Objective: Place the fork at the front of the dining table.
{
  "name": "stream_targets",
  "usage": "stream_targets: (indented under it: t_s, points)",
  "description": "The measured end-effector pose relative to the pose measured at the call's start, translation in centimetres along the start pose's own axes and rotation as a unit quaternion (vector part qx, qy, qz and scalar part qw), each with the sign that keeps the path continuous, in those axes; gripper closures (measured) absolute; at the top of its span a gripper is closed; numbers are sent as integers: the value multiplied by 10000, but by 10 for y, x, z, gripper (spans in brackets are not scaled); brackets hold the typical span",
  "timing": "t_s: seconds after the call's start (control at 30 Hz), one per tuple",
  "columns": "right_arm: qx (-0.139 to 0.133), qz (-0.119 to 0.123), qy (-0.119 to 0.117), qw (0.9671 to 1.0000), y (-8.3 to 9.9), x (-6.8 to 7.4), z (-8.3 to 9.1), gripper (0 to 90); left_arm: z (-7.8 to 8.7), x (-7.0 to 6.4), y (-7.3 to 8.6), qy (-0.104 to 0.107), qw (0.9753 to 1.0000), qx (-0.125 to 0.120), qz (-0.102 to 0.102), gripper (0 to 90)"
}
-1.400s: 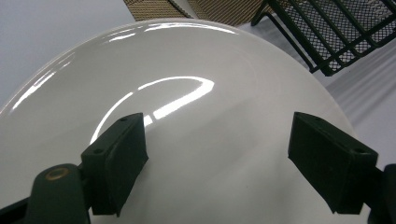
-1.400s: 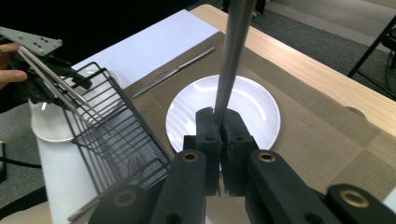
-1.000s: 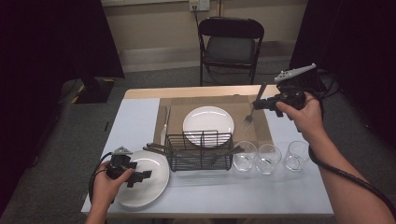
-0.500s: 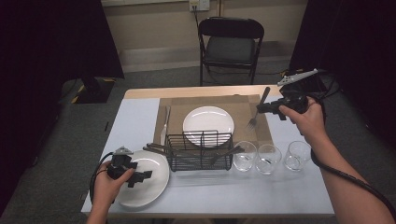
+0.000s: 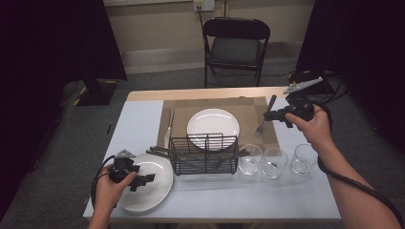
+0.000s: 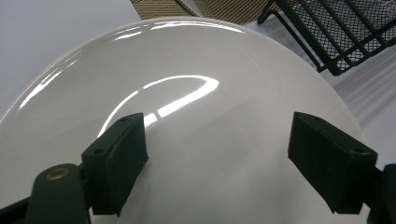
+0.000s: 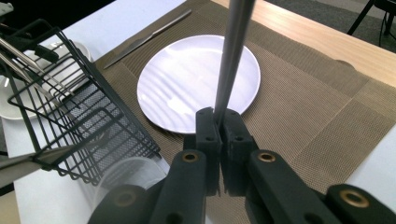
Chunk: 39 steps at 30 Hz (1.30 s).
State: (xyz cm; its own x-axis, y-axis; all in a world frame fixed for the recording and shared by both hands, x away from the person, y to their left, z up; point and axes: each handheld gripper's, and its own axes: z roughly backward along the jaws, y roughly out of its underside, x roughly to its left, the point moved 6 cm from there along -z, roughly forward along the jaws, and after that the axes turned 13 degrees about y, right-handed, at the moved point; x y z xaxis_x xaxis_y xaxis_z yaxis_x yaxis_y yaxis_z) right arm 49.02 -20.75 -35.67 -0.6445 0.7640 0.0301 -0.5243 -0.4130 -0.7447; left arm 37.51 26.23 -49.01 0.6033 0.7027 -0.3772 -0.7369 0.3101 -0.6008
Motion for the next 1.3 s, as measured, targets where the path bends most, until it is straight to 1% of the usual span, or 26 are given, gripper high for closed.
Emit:
stream_targets:
  t_s: [0.2,0.47,0.57,0.63,0.87,1.3]
  points:
    - [34,-53,-1,10000,8,-4,-2,879,0,0,-1,-4,10000,8,-43,193]
    - [25,-100,125,9999,18,-11,-4,879,0,-1,-1,-35,10000,12,-59,193]
    - [67,-131,134,9998,23,-13,-6,879,1,-1,-1,-43,10000,19,-68,193]
    - [114,-107,162,9997,26,-14,-7,879,1,-1,-1,-49,9999,33,-82,193]
    - [215,-148,190,9995,37,-18,-12,879,0,-1,-1,-41,10000,22,-57,193]
    - [317,-122,267,9991,48,-24,-14,878,-1,-1,0,-73,10000,37,-43,193]
